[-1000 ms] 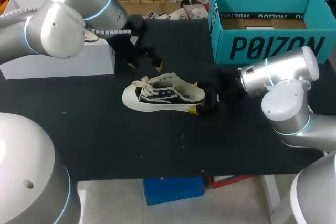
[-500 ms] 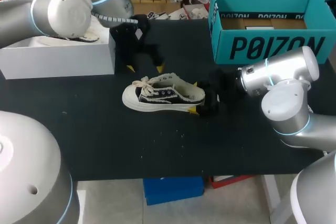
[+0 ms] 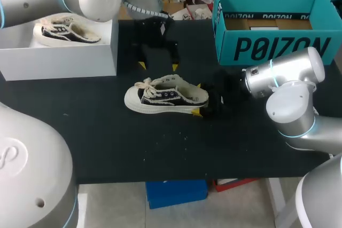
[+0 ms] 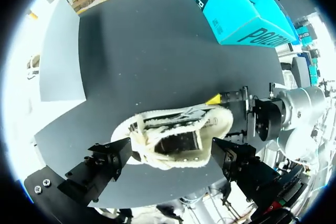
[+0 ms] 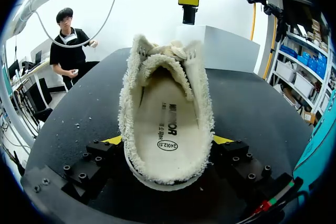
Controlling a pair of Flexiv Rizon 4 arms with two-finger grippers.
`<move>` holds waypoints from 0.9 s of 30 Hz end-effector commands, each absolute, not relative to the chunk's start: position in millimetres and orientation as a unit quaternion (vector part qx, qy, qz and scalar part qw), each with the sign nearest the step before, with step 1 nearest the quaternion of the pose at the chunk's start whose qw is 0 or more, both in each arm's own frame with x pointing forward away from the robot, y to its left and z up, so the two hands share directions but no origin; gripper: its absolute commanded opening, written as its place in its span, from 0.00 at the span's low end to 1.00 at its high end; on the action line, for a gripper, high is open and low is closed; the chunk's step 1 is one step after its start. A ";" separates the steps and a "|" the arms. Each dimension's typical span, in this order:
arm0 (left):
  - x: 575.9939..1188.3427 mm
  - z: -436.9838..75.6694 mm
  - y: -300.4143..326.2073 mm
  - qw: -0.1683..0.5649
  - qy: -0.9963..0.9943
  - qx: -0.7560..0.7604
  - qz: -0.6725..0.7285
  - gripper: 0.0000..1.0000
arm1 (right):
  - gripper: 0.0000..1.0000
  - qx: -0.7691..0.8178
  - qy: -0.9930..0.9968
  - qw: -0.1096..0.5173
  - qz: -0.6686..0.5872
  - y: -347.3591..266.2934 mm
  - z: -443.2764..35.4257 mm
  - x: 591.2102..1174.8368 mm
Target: Take the shoe out of the shoebox, open the shoe tongue, remove and reinsert the insole, then place the shoe into the shoebox
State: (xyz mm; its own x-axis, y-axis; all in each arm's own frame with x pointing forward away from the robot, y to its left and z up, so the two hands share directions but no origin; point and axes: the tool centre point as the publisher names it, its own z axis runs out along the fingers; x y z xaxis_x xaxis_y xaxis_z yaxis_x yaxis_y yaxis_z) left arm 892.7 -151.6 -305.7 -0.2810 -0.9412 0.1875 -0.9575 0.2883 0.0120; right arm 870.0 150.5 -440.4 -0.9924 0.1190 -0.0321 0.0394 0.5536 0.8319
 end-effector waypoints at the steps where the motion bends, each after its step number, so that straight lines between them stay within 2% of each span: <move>1: 882.9 -314.7 -163.0 0.069 -0.796 0.600 0.041 1.00 | 0.00 0.046 0.881 0.042 0.469 152.2 -441.8 872.0; 16: 880.0 -326.1 -184.9 0.029 -0.779 0.623 -0.062 1.00 | 0.00 0.046 0.881 0.042 0.469 152.2 -441.8 872.0; 27: 880.8 -322.4 -190.5 0.028 -0.783 0.620 -0.035 1.00 | 0.00 0.046 0.881 0.042 0.469 152.2 -441.8 872.0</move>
State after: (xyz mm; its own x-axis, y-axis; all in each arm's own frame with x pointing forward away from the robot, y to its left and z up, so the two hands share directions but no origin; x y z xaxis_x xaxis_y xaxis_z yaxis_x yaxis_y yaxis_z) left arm 882.3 -192.3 -322.4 -0.2298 -0.9732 -0.0037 -0.9691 0.2285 0.0934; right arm 870.0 150.5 -440.3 -0.9924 0.1190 -0.0321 0.0395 0.5536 0.8319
